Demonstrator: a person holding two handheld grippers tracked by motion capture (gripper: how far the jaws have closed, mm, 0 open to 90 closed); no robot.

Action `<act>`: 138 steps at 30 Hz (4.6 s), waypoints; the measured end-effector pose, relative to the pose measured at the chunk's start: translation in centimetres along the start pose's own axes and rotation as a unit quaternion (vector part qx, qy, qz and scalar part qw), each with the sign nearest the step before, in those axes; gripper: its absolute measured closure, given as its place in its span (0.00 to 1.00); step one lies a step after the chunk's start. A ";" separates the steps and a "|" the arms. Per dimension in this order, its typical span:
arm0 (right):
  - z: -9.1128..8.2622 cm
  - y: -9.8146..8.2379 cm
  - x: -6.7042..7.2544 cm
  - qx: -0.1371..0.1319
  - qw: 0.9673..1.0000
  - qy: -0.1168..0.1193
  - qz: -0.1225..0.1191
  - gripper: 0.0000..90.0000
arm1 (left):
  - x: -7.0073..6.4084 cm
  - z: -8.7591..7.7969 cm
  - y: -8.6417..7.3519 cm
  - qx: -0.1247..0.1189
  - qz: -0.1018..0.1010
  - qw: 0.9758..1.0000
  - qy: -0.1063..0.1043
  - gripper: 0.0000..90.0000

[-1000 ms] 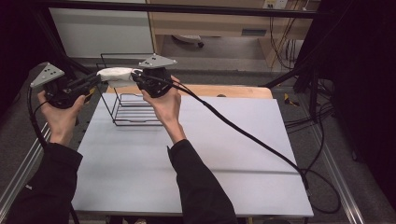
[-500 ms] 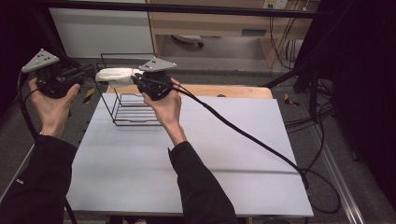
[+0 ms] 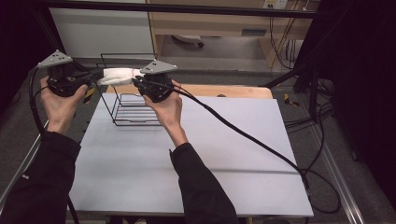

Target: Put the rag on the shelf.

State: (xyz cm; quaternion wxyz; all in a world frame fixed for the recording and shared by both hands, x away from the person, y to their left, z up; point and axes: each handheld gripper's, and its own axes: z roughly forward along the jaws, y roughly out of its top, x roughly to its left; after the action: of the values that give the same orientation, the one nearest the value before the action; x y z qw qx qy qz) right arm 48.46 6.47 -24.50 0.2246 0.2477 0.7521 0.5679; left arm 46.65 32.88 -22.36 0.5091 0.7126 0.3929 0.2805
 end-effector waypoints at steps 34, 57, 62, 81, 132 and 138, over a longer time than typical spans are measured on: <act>2.4 -1.8 -0.2 0.055 0.998 0.004 0.010 1.00 | -0.3 1.8 -3.8 0.013 0.003 1.000 0.003 1.00; -0.1 -1.5 -0.5 0.034 0.999 0.029 0.031 0.66 | -1.1 0.5 -4.5 0.027 -0.007 1.000 -0.007 0.69; -2.0 -1.9 -1.2 0.037 0.998 0.031 0.037 0.51 | -2.0 0.1 -5.9 0.044 -0.004 0.999 -0.014 0.56; -10.5 -9.5 -5.4 0.080 0.994 0.018 0.071 0.10 | -5.3 0.8 -12.7 0.081 -0.010 0.995 -0.051 0.17; -26.9 -28.2 -10.4 0.135 0.975 -0.037 0.172 0.00 | -8.1 0.8 -22.5 0.131 0.014 0.987 -0.093 0.08; -26.9 -28.2 -10.3 0.137 0.975 -0.037 0.170 0.00 | -8.2 0.8 -22.5 0.132 0.015 0.987 -0.095 0.08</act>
State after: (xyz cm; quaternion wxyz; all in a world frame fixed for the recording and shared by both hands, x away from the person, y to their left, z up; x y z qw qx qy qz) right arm 36.48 -26.60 -44.32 0.1157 0.4212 0.7610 0.4797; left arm 36.77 29.46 -43.93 0.4411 0.8030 0.3653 0.1648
